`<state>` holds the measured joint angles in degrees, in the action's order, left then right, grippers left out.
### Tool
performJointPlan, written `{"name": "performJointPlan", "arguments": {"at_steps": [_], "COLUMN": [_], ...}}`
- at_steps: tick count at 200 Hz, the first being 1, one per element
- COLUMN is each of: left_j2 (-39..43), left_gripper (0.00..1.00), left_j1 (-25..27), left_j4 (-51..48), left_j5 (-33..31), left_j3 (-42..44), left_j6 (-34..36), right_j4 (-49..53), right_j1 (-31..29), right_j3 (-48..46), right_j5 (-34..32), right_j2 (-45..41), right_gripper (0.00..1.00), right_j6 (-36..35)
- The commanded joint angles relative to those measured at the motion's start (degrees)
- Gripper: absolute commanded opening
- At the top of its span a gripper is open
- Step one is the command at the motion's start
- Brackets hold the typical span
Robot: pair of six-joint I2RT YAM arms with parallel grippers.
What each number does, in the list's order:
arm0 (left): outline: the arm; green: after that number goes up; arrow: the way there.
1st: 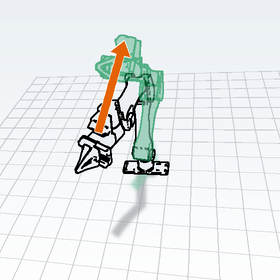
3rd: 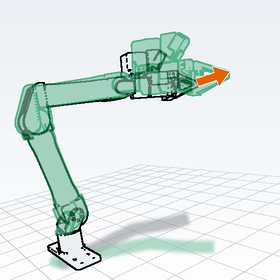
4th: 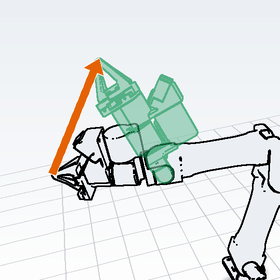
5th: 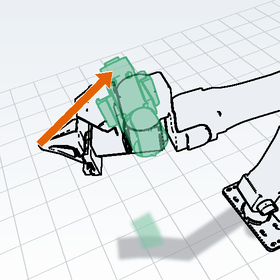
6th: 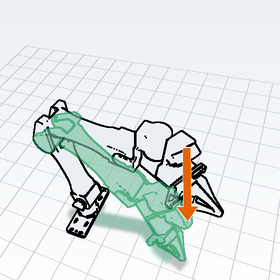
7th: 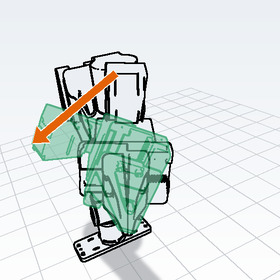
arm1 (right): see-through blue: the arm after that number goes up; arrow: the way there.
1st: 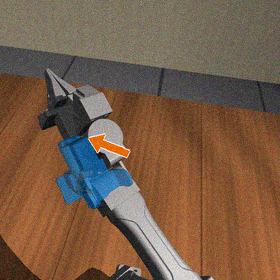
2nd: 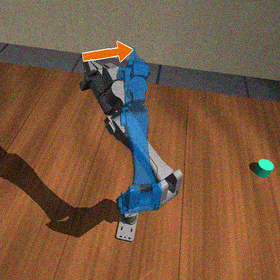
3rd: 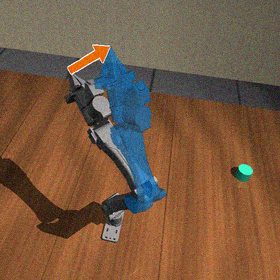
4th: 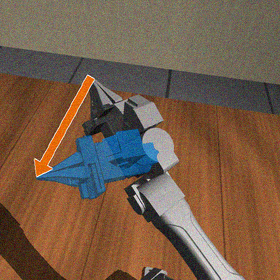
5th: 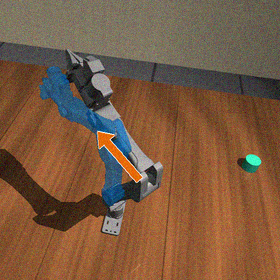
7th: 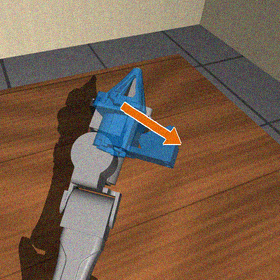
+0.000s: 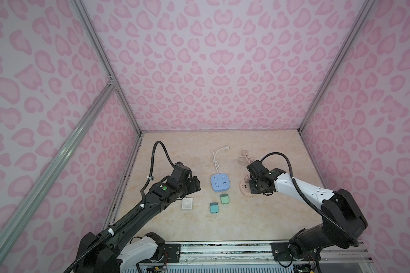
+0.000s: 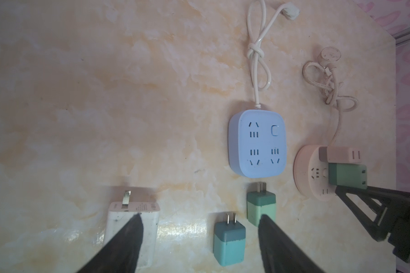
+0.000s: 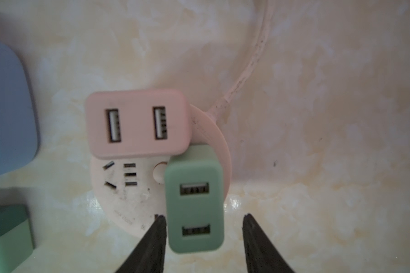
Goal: Insert the plug
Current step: 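Lower the green adapter into a free round strip socket and press, then open the right gripper and lift it off the plugged adapter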
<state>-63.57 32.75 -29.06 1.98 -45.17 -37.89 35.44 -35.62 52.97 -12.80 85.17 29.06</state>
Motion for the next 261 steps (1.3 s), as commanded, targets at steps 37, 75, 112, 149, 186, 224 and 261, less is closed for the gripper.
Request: {"name": "performJointPlan", "arguments": {"at_steps": [37, 75, 112, 149, 186, 224, 261], "left_j2": [-0.7, -0.31, 0.13, -0.31, -0.48, -4.91, -11.82], "left_gripper": [0.78, 0.78, 0.74, 0.71, 0.68, 0.65, 0.62], "left_j1": [0.16, 0.6, 3.43, 7.67, 9.54, 12.47, 16.41], "left_j4": [-2.32, -3.15, -3.26, -2.62, -2.07, -1.13, -0.51], "left_j5": [-1.37, -1.21, -1.27, -2.23, -2.94, -3.12, -2.99], "left_j3": [-1.74, -1.16, 0.41, 2.75, 3.71, 1.78, -1.03], "left_j6": [1.59, 1.6, 0.41, -1.52, -3.36, -4.56, -5.0], "right_j4": [4.2, 5.34, 5.68, 7.58, 4.66, 1.53, 0.33], "right_j1": [-0.4, -1.79, -6.9, -13.41, -15.88, -16.06, -16.15], "right_j3": [-0.05, 0.45, 0.89, 2.1, 0.65, -0.6, -0.69], "right_j5": [0.89, 1.13, 0.06, -3.07, -2.38, -1.57, 0.16], "right_j2": [-5.24, -10.72, -15.93, -15.81, -13.65, -12.38, -11.06], "right_gripper": [0.55, 0.54, 0.55, 0.58, 0.56, 0.53, 0.52], "right_j6": [0.65, 1.77, 4.94, 9.2, 9.98, 10.32, 10.32]}}
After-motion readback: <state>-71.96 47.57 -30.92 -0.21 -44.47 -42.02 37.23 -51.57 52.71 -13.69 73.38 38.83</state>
